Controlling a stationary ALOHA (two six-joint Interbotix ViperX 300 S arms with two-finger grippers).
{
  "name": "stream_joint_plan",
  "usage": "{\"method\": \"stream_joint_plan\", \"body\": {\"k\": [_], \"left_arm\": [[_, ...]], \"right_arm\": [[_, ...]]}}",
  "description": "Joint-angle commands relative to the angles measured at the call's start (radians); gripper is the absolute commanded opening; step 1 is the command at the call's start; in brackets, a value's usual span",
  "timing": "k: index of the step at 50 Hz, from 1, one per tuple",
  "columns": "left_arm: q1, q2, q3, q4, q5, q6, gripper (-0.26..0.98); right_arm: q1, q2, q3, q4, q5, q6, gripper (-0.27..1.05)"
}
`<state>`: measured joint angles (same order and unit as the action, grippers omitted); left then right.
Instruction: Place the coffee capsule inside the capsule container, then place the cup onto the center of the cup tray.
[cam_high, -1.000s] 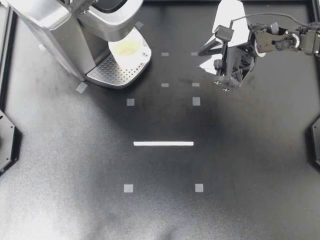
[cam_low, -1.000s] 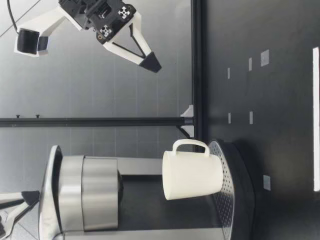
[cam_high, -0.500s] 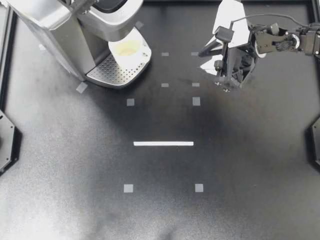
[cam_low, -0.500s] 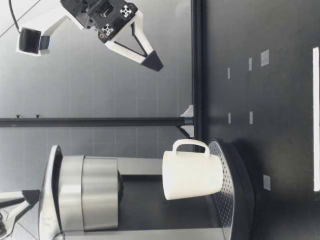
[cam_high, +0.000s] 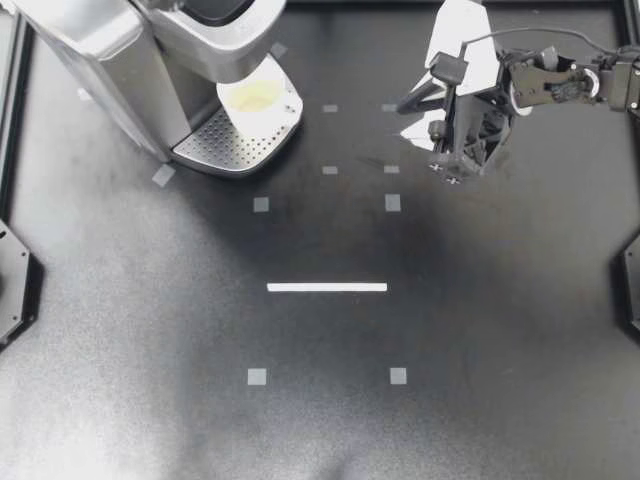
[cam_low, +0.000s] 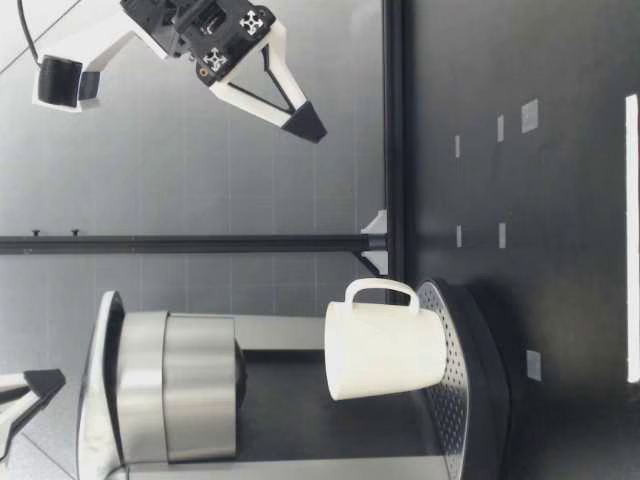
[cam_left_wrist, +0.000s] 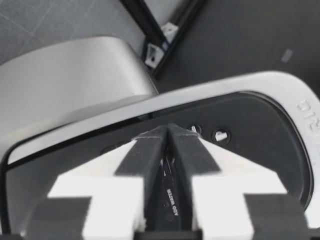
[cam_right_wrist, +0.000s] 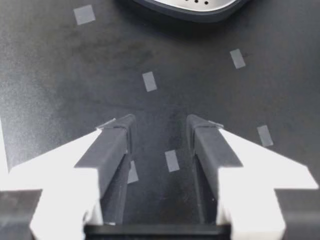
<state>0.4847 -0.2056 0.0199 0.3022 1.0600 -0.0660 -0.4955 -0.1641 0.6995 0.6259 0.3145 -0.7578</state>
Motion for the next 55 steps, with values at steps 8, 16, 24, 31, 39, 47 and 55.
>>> {"method": "stream_joint_plan", "body": {"k": [8, 16, 24, 31, 39, 47, 55], "left_arm": [[-0.038, 0.003, -0.017, -0.008, -0.012, -0.006, 0.17], [-0.04, 0.012, -0.008, -0.008, -0.012, -0.008, 0.17], [-0.04, 0.014, 0.012, -0.008, -0.012, -0.012, 0.17], [-0.04, 0.018, 0.031, -0.008, -0.012, -0.012, 0.17], [-0.04, 0.02, 0.037, -0.014, -0.012, -0.014, 0.17], [-0.04, 0.031, 0.061, -0.06, -0.012, -0.008, 0.17], [-0.04, 0.066, 0.097, -0.084, -0.006, -0.012, 0.17]], "right_arm": [[0.005, -0.029, -0.015, 0.003, -0.008, -0.005, 0.45], [0.005, -0.028, -0.015, 0.003, -0.009, -0.005, 0.45], [0.005, -0.028, -0.015, 0.003, -0.009, -0.005, 0.45], [0.005, -0.026, -0.015, 0.003, -0.008, -0.005, 0.45], [0.005, -0.021, -0.017, 0.003, -0.009, -0.003, 0.45], [0.005, -0.023, -0.017, 0.003, -0.009, -0.002, 0.45], [0.005, -0.021, -0.018, 0.003, -0.011, -0.002, 0.45]]}}
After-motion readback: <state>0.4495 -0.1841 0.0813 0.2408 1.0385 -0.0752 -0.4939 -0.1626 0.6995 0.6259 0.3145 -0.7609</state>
